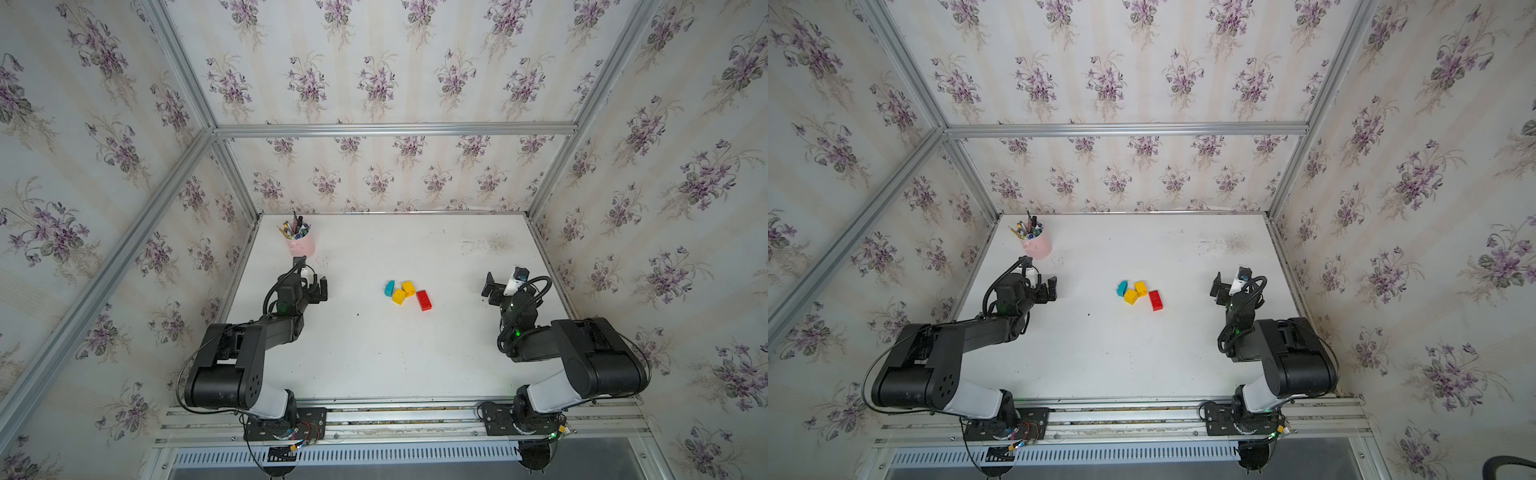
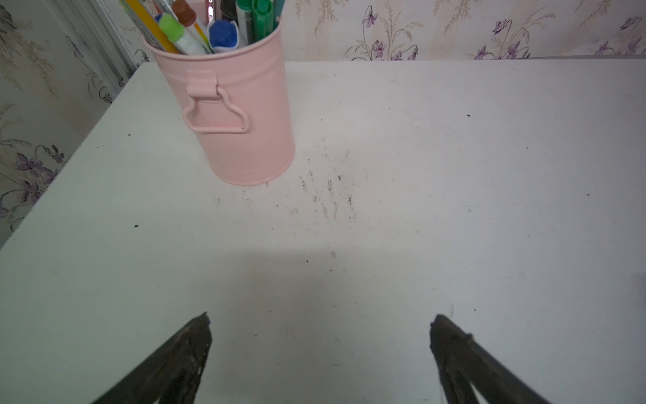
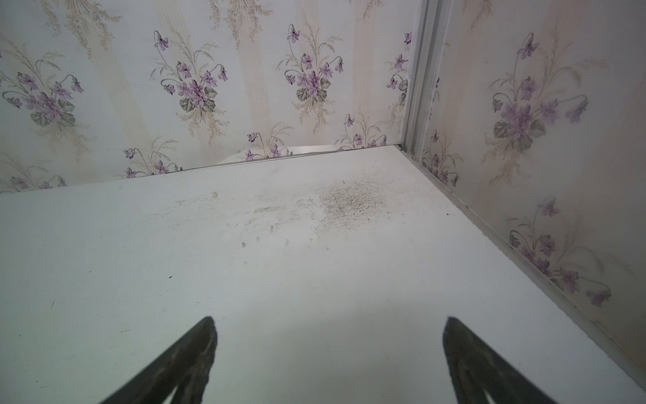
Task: Assemble the letter r with lego
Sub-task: Pick up the lego brick from the center of the board.
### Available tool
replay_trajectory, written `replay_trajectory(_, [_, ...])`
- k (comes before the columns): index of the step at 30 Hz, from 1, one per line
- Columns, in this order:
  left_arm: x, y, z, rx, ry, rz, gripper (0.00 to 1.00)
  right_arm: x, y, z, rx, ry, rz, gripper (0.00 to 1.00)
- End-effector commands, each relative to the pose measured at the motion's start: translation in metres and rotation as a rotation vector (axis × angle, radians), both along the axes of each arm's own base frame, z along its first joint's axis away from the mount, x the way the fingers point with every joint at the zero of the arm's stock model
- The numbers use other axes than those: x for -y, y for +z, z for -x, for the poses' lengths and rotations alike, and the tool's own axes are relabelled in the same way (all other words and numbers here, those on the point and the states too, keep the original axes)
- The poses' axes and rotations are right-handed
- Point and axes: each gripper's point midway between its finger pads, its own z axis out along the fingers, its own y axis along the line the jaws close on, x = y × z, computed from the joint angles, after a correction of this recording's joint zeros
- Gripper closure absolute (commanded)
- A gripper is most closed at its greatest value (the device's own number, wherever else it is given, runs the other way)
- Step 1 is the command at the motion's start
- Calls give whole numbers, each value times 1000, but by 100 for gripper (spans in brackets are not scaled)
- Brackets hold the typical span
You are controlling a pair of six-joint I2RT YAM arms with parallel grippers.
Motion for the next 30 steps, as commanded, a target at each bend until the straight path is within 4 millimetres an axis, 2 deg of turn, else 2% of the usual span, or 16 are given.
replay_trajectory(1, [0, 11, -6, 47, -3, -2, 0, 0, 12, -3, 48, -4, -3, 0])
replay_trajectory(26, [1, 11, -7, 45, -5, -2, 0, 1, 12, -2, 49, -5, -3, 0])
replay_trajectory(28, [0, 15, -7, 61, -2, -6, 0, -1, 15, -3, 57, 5, 1, 0])
replay_trajectory(30, [-5, 29, -4, 60, 32, -4, 0, -12, 21, -9, 30, 70, 18, 0])
